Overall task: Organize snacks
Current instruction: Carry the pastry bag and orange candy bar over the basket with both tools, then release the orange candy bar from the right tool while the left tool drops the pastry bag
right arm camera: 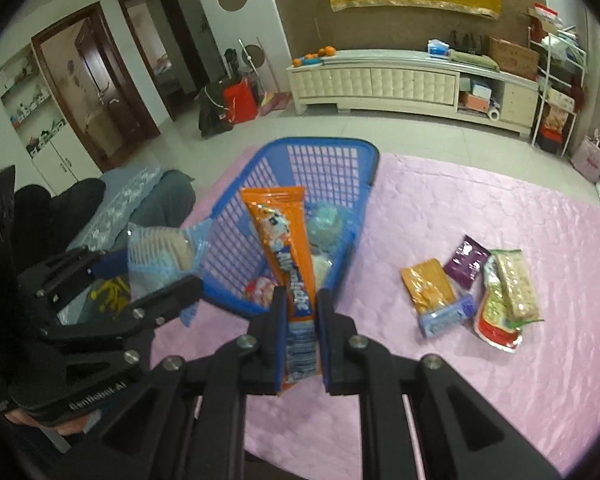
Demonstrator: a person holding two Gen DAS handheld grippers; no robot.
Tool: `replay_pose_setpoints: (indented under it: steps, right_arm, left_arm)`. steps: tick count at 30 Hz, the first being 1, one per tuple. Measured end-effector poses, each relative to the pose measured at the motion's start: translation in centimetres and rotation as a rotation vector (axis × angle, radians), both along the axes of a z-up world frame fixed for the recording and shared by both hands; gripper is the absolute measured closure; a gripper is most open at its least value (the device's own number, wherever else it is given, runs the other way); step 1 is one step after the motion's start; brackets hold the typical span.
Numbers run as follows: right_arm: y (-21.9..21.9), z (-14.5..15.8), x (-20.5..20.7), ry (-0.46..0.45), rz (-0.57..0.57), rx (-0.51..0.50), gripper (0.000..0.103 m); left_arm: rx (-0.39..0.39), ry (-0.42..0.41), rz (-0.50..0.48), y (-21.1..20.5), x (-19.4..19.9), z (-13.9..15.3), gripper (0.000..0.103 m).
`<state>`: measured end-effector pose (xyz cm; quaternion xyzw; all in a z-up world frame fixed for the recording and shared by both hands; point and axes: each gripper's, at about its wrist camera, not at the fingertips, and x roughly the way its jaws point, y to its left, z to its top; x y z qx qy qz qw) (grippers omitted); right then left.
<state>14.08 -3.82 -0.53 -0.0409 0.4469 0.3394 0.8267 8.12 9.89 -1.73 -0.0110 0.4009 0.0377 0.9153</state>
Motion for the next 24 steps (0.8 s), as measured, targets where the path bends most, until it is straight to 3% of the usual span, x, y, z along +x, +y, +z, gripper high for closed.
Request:
replay_pose_setpoints:
  steps: [10,17,24]
  right_arm:
    - [4.9,-1.7,2.4,0.041,-0.061,-0.032,0.086]
    - [5.9,-4.2,3.2,0.103,-0.068,-0.076,0.086]
    - [5.6,-4.8,3.4,0.132,-0.069,-0.097,0.085]
  left_arm:
    - [0.029,0.027,0.005,2.9,1.7,-0.7,0.051]
    - [0.064,0.037,0.013,3.1,2.1,-0.8,0.051]
    - [0.030,0.065,0.030,3.5,2.0,-1.5,0.051]
